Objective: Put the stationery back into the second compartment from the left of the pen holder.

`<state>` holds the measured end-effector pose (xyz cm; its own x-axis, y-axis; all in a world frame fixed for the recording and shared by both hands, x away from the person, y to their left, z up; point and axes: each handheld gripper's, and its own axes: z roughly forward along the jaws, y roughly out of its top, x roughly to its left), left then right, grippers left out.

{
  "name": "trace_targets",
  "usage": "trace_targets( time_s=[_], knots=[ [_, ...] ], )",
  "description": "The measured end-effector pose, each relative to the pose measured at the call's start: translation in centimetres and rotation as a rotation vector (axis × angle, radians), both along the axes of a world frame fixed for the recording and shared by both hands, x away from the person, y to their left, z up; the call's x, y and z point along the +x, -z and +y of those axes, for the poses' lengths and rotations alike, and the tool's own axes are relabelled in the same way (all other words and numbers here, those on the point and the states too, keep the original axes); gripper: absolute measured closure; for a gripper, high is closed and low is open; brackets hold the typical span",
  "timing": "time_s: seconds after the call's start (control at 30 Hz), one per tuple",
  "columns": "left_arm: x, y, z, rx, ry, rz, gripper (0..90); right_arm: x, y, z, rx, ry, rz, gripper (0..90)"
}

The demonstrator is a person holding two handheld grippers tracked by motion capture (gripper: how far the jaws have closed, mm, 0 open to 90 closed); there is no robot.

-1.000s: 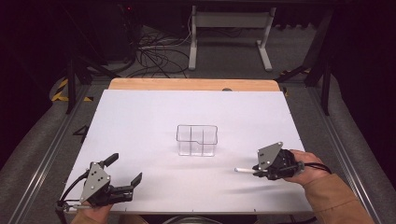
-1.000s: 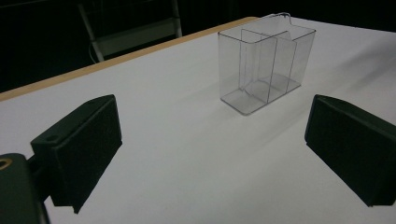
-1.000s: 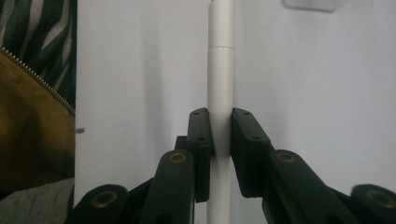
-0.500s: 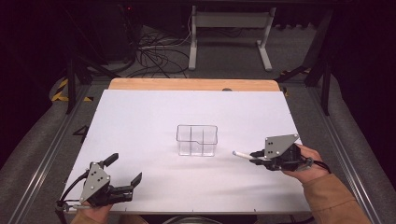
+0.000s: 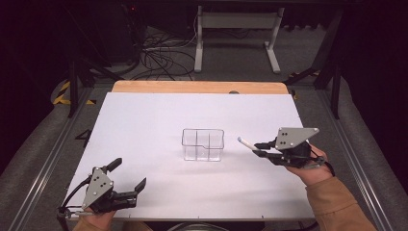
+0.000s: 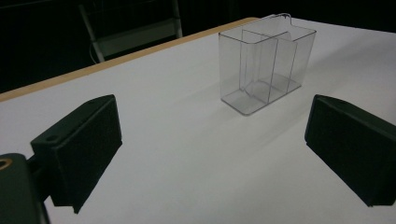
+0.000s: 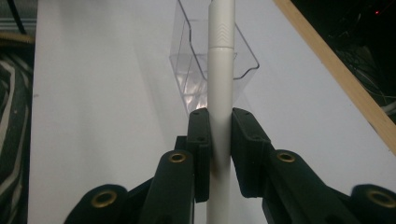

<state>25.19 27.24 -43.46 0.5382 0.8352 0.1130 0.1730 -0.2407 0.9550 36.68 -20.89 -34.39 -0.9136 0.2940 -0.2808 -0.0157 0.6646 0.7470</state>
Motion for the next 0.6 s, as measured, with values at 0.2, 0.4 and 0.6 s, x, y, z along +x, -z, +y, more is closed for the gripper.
trace_targets(
  time_s=[0.2, 0.4, 0.6],
  knots=[
    [0.0, 0.0, 0.0, 0.0, 0.003, 0.0, 4.7, 0.2, -0.9, 0.5, 0.074, 0.035, -0.025, 78.3],
    [0.0, 0.0, 0.0, 0.001, 0.002, 0.0, 4.7, 0.7, -1.5, 1.4, 0.135, 0.07, -0.041, 78.3],
    [0.0, 0.0, 0.0, -0.002, 0.002, 0.001, 4.7, 1.0, -2.2, 2.3, 0.22, 0.092, -0.047, 78.2]
  ],
)
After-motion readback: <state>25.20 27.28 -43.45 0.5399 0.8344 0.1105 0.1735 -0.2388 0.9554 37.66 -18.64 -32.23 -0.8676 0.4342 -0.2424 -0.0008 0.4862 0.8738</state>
